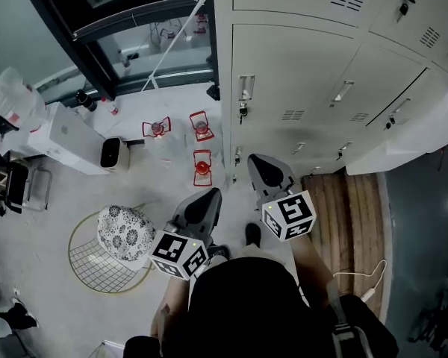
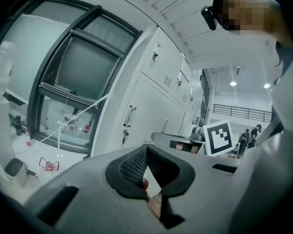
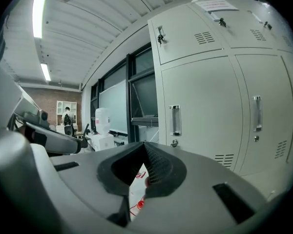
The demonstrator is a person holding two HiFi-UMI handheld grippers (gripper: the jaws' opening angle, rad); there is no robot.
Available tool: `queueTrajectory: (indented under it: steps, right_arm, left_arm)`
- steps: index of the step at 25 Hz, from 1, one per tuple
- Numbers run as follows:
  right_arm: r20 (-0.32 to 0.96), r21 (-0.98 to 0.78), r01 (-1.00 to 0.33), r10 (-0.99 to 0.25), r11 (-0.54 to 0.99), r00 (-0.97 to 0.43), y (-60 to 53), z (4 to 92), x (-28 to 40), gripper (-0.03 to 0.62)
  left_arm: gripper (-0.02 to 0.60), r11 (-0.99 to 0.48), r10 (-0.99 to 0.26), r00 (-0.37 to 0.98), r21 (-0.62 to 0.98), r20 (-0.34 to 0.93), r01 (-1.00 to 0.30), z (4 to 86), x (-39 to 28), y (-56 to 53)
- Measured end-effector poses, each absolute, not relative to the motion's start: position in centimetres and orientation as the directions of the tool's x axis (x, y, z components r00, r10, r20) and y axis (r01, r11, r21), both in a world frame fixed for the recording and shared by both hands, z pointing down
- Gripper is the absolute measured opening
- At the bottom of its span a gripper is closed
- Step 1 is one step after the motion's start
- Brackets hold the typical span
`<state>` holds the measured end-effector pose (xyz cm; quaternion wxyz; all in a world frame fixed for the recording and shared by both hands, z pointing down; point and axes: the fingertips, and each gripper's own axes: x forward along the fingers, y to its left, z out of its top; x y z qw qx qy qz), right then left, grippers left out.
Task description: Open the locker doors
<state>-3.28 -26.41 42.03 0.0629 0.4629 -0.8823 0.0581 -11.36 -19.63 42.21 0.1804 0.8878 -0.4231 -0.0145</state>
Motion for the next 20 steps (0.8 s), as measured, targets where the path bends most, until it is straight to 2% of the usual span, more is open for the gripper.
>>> queueTrajectory:
  steps: [15, 20]
  right_arm:
    - [0.139, -0.019, -0.791, -0.782, 0.612, -0.608, -34.5, 41.6, -3.3, 0.006]
    - [0.136, -0.011, -0.78, -0.772, 0.626, -0.621, -36.3, 41.5, -3.4, 0.036]
  left_arm:
    - [0.017, -0.493, -0.82, 0.555, 0.324, 0.138, -0.808, 42.2, -9.0, -22.0]
    - [0.017, -0.476, -0.833, 0.536, 0.318, 0.136, -0.82, 42.0, -8.5, -22.5]
